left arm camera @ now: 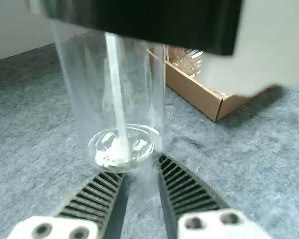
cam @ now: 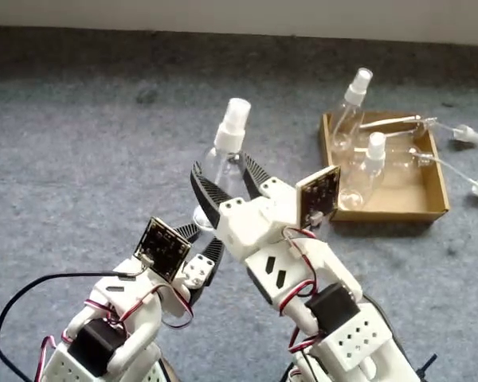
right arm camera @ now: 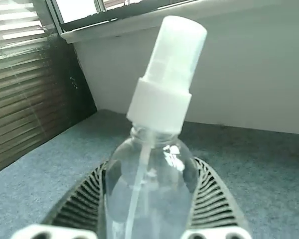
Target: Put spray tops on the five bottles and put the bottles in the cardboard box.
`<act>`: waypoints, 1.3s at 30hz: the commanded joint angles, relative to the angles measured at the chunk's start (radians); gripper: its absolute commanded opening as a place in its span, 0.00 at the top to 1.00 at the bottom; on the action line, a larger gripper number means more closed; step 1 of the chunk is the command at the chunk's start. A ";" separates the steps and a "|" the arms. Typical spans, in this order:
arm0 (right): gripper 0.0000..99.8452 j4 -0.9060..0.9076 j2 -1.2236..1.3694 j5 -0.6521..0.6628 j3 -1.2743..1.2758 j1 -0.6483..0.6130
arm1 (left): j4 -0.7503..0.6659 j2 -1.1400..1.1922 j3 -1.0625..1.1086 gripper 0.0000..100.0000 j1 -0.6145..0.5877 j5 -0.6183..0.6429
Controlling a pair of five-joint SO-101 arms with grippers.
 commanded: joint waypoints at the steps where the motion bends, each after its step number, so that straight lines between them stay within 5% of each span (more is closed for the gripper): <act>1: 0.96 -0.093 0.085 -0.008 -0.073 -0.036 | -0.029 -0.007 -0.007 0.99 0.021 -0.009; 11: 0.96 -0.127 0.077 -0.008 -0.068 -0.202 | -0.031 -0.007 -0.007 0.99 0.010 -0.009; 19: 0.95 0.045 -0.013 -0.003 -0.070 -0.231 | -0.100 -0.007 -0.004 0.99 -0.188 -0.008; 25: 0.96 0.154 -0.077 0.207 -0.064 -0.231 | -0.100 -0.007 -0.004 0.99 -0.199 -0.008; 33: 0.96 0.278 -0.226 0.218 -0.059 -0.231 | -0.098 -0.007 -0.004 0.99 -0.199 -0.008; 39: 0.96 0.194 -0.211 0.218 -0.059 -0.229 | -0.094 -0.007 -0.005 0.99 -0.125 -0.008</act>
